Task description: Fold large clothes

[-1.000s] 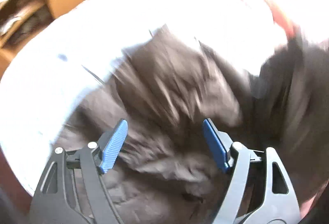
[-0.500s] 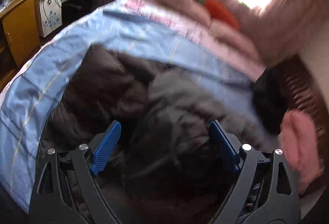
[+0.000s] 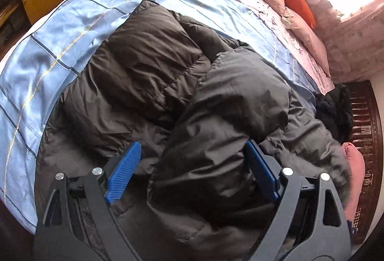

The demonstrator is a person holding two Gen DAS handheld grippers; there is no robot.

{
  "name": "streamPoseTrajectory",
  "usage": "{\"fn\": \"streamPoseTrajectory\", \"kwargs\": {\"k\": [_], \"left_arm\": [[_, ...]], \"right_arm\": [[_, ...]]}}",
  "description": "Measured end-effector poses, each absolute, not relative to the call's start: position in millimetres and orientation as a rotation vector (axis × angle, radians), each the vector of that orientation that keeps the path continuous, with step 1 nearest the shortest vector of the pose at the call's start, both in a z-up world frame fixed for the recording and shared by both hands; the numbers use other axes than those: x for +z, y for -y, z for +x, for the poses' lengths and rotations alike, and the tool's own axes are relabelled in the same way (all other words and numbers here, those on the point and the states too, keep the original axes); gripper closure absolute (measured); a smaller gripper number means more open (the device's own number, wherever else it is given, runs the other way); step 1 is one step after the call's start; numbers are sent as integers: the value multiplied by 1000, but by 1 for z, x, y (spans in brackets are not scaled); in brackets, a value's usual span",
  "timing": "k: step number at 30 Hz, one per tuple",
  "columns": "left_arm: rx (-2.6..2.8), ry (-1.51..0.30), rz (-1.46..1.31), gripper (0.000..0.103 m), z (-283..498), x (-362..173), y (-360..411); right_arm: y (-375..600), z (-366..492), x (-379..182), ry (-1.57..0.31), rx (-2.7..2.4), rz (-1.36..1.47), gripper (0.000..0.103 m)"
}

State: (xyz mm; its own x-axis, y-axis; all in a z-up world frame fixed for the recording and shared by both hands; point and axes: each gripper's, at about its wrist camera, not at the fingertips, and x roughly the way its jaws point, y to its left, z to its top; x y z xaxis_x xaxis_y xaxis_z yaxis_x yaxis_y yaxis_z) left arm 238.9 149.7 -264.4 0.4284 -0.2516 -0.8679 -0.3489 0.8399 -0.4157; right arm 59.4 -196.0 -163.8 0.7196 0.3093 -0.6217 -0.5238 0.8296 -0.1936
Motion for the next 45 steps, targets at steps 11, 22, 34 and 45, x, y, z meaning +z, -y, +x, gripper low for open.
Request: {"fn": "streamPoseTrajectory", "kwargs": {"k": [11, 22, 34, 45], "left_arm": [[10, -1046, -367, 15, 225, -231, -96], [-4, -1315, -93, 10, 235, -326, -54], [-56, -1138, -82, 13, 198, -267, -54], [-49, -1256, 26, 9, 178, -324, -41]], "right_arm": [[193, 120, -190, -837, 510, 72, 61], [195, 189, -324, -1115, 219, 240, 75], [170, 124, -261, -1024, 173, 78, 64], [163, 127, -335, -1151, 148, -14, 64]]}}
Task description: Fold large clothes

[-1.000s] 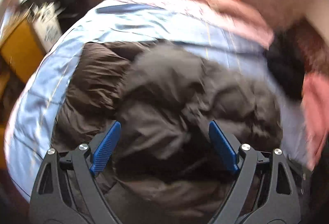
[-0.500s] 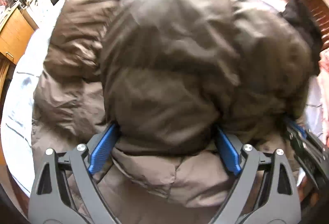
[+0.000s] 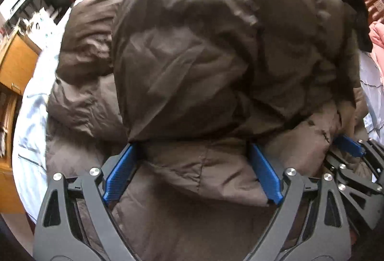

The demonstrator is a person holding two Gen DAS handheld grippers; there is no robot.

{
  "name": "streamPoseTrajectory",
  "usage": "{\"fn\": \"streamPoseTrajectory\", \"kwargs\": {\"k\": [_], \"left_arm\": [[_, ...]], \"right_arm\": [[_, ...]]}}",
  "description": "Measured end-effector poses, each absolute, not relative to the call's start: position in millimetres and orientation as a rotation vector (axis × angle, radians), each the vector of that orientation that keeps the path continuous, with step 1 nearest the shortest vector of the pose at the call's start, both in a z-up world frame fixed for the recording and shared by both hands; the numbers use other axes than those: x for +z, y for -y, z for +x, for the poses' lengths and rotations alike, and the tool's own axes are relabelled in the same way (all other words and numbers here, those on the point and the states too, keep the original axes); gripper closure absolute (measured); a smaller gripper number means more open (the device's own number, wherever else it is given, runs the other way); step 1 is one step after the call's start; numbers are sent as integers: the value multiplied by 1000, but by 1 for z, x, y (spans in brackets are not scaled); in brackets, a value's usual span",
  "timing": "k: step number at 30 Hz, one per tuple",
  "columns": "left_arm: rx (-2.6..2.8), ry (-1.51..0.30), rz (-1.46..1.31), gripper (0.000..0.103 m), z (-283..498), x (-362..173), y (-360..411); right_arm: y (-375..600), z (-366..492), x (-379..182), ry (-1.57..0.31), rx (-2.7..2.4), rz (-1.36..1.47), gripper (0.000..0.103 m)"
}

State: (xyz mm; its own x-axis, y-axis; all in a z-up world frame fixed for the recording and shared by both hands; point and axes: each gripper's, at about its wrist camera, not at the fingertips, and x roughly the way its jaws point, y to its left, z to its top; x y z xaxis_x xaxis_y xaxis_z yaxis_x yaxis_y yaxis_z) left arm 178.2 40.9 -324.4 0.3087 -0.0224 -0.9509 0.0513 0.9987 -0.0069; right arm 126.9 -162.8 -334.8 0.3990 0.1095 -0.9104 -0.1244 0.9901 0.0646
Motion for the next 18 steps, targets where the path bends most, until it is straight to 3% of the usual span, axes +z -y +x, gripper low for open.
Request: {"fn": "streamPoseTrajectory", "kwargs": {"k": [8, 18], "left_arm": [[-28, -1293, -17, 9, 192, -340, -41], [-49, -1196, 7, 11, 154, -306, -31]], "right_arm": [[149, 138, -371, -1112, 138, -80, 54], [161, 84, -314, -1061, 113, 9, 54]]}}
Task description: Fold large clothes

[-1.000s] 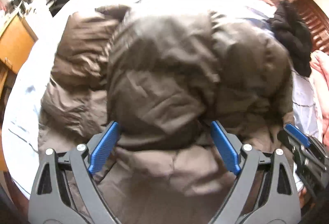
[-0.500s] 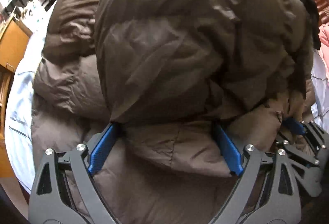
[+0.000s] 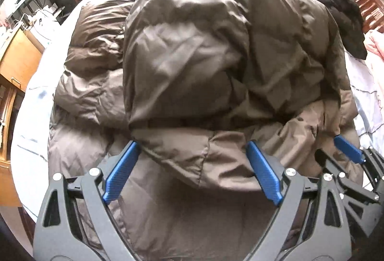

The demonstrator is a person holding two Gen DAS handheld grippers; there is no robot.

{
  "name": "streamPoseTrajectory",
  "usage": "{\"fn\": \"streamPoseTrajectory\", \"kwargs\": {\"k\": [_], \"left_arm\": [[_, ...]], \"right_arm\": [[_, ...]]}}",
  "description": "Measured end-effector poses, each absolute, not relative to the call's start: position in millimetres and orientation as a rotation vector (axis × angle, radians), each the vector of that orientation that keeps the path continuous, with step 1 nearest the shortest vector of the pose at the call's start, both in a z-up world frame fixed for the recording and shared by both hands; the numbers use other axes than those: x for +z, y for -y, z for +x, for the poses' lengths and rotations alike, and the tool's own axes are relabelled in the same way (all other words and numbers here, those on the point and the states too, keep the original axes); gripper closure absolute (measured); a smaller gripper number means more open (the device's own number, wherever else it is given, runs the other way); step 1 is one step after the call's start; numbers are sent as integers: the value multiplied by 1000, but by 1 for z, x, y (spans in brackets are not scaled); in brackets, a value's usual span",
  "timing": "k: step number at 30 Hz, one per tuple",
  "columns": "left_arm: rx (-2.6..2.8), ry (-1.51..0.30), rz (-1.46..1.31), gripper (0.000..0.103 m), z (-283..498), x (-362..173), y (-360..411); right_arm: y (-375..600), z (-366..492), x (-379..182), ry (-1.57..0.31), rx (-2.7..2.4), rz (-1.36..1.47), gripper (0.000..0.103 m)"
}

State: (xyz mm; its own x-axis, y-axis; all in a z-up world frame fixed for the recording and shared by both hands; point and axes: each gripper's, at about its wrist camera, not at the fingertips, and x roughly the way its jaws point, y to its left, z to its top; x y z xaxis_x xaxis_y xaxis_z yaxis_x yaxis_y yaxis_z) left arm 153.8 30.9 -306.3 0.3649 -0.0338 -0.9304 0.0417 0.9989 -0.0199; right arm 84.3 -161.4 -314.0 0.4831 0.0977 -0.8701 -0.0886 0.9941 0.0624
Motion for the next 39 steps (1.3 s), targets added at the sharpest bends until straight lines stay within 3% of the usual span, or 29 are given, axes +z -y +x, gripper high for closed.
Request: {"fn": "streamPoseTrajectory", "kwargs": {"k": [7, 11, 16, 23, 29, 39], "left_arm": [[-35, -1308, -80, 9, 148, -341, -38], [-29, -1367, -161, 3, 152, -361, -45], [-22, -1359, -102, 2, 154, -373, -37], [-38, -1274, -69, 2, 128, -325, -54], [-25, -1363, -247, 2, 94, -344, -99], [-21, -1128, -136, 2, 65, -291, -86]], "right_arm": [[173, 107, -340, -1089, 37, -9, 54], [172, 120, -362, -1122, 17, 3, 54], [157, 126, -380, -1123, 10, -79, 51], [179, 88, -340, -1130, 25, 68, 51], [210, 42, -347, -1160, -87, 153, 50], [202, 20, -341, -1104, -46, 220, 50]]}}
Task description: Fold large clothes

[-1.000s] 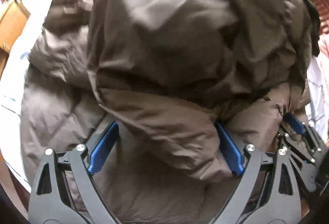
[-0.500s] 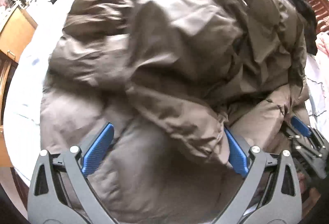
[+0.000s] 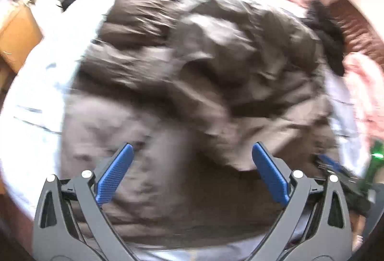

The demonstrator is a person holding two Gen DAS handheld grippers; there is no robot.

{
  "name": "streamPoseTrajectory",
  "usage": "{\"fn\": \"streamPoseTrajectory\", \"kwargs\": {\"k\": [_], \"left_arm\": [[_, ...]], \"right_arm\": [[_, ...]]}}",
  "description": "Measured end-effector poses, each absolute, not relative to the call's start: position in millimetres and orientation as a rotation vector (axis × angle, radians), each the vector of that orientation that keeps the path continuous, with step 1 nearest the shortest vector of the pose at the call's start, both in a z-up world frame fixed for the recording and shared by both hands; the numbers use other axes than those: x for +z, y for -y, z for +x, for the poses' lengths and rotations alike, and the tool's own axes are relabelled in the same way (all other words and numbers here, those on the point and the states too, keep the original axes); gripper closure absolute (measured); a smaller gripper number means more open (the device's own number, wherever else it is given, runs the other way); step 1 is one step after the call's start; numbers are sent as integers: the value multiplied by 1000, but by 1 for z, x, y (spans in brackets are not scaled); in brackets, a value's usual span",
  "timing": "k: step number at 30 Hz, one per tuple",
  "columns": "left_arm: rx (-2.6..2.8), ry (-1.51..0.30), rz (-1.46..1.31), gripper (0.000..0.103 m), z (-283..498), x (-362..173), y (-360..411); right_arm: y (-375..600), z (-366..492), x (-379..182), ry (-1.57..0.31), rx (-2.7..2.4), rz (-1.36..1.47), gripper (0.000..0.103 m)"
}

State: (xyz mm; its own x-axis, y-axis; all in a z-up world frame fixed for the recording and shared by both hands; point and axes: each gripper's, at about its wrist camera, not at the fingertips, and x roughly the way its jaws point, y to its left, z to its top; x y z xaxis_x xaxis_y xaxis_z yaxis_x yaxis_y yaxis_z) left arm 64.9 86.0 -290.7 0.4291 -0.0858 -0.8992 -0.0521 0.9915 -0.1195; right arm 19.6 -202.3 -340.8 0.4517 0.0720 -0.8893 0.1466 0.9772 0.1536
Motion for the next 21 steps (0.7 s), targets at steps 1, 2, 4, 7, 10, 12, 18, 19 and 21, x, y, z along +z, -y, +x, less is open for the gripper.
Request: {"fn": "streamPoseTrajectory", "kwargs": {"k": [1, 2, 4, 7, 10, 12, 18, 19, 21], "left_arm": [[35, -1146, -145, 3, 73, -292, -100], [81, -1183, -185, 3, 71, -302, -112], [130, -1277, -270, 3, 70, -322, -131], [201, -1414, -197, 3, 68, -363, -139], [247, -1445, -97, 3, 67, -375, -135], [269, -1470, -130, 2, 65, -381, -140], [336, -1507, -107, 2, 63, -393, -145], [341, -1512, -115, 2, 51, -396, -148], [354, -1520, -126, 2, 51, -398, -145]], "right_arm": [[201, 20, -340, -1103, -58, 190, 50], [201, 19, -342, -1104, -77, 183, 50], [207, 13, -348, -1116, -110, 216, 50], [211, 3, -354, -1137, -136, 249, 50], [204, 3, -355, -1146, -152, 230, 50], [204, 5, -353, -1140, -152, 251, 50], [229, 9, -363, -1152, -233, 236, 50], [231, 11, -370, -1164, -252, 210, 50], [233, 14, -387, -1196, -248, 209, 50]]}}
